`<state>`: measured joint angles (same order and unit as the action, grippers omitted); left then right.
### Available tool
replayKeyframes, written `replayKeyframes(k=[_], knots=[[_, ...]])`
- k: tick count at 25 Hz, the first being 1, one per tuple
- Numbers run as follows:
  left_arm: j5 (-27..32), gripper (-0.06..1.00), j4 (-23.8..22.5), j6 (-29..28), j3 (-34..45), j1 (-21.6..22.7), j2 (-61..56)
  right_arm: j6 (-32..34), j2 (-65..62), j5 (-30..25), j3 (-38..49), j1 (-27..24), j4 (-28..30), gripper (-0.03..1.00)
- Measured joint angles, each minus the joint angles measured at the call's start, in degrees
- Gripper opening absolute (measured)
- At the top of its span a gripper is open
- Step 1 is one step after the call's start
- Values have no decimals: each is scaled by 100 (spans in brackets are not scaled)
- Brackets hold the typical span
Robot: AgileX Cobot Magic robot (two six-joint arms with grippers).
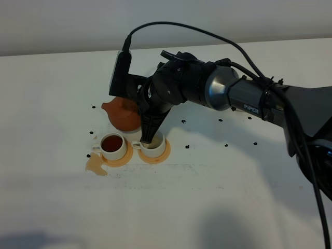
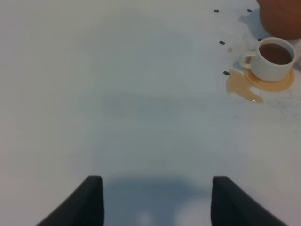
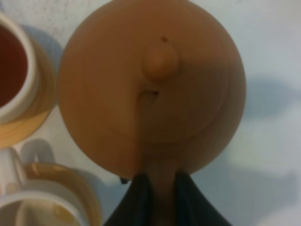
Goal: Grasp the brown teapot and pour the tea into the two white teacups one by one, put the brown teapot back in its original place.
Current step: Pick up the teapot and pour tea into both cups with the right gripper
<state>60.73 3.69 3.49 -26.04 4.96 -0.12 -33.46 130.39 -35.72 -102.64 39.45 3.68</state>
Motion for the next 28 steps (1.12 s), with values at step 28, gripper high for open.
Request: replayKeyframes(k=[28], knots=[[0, 50, 0, 0, 0, 0, 0, 372, -861, -374, 171, -5, 906, 11]])
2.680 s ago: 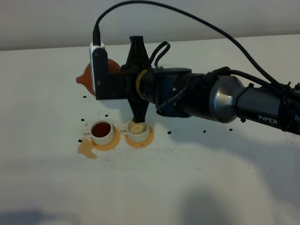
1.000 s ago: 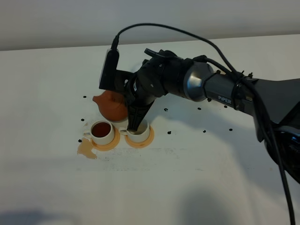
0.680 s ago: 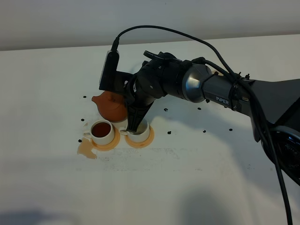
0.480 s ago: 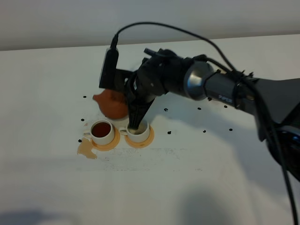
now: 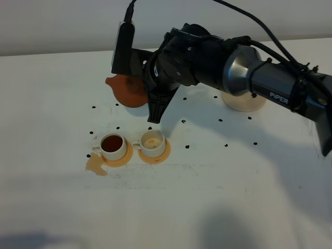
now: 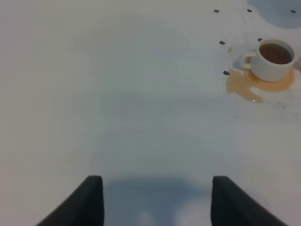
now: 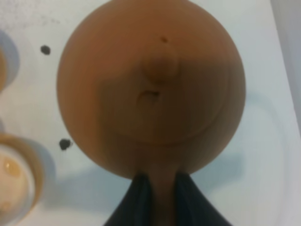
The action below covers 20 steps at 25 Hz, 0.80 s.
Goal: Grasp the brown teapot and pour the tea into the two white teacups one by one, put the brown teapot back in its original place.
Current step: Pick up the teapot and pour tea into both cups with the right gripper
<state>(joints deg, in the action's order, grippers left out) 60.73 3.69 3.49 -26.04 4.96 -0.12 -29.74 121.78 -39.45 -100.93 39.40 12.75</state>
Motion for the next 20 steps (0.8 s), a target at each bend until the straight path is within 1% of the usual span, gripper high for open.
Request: replayKeyframes(k=[8, 12, 15, 20], knots=[[0, 50, 0, 0, 0, 0, 0, 81, -370, 104, 671, 0, -5, 11], [0, 50, 0, 0, 0, 0, 0, 194, -544, 269, 1024, -15, 56, 11], [0, 50, 0, 0, 0, 0, 0, 265, -682, 375, 1285, -50, 232, 11], [0, 50, 0, 0, 0, 0, 0, 559, -1045, 775, 1939, -114, 633, 11]])
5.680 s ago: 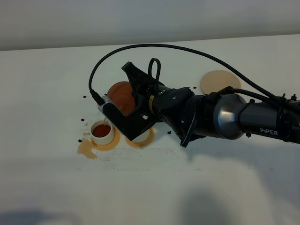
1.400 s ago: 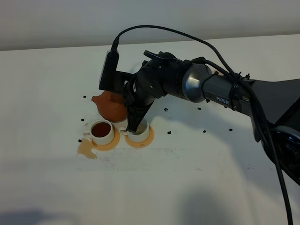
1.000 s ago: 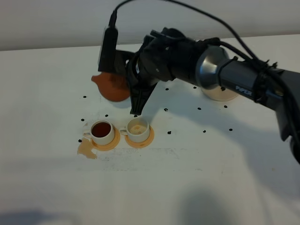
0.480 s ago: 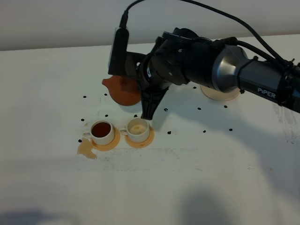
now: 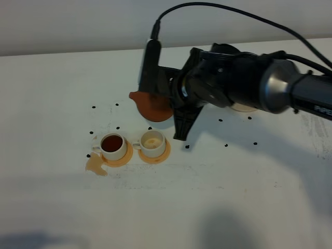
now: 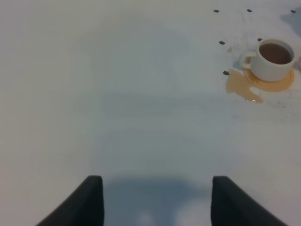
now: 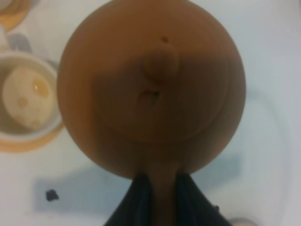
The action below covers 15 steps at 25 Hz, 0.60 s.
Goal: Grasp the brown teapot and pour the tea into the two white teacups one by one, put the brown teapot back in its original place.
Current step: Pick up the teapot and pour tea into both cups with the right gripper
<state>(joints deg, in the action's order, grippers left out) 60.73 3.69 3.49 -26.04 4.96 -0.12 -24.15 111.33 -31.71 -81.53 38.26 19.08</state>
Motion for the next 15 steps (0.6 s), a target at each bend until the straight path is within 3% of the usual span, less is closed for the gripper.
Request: replayKeyframes(k=[10, 15], knots=[[0, 50, 0, 0, 0, 0, 0, 610, -461, 614, 1092, 3, 922, 11], [0, 50, 0, 0, 0, 0, 0, 1228, -517, 919, 1388, 3, 1809, 11]])
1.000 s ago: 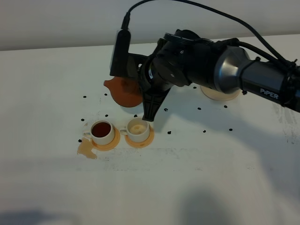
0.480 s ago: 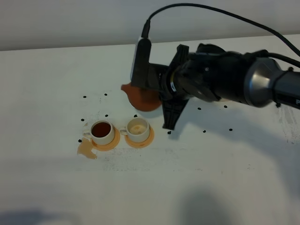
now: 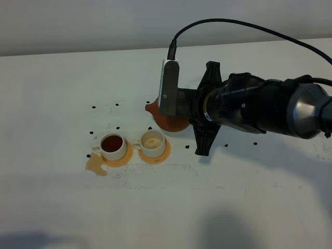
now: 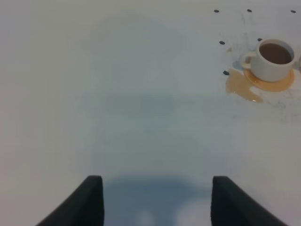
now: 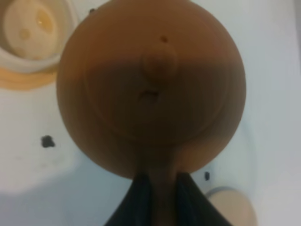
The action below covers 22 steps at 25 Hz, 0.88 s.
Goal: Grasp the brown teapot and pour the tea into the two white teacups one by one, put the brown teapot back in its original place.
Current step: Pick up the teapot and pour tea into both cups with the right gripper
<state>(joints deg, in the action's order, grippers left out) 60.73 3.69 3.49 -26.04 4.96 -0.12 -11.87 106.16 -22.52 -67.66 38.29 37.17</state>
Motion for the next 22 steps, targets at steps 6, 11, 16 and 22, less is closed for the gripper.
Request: replayKeyframes(k=[6, 11, 16, 22], knots=[[0, 50, 0, 0, 0, 0, 0, 498, 0, 242, 304, 0, 582, 11], [0, 50, 0, 0, 0, 0, 0, 590, -55, 285, 510, 0, 792, 11], [0, 50, 0, 0, 0, 0, 0, 652, -326, 333, 724, 0, 1164, 11], [0, 50, 0, 0, 0, 0, 0, 658, -361, 341, 786, 55, 1636, 11]])
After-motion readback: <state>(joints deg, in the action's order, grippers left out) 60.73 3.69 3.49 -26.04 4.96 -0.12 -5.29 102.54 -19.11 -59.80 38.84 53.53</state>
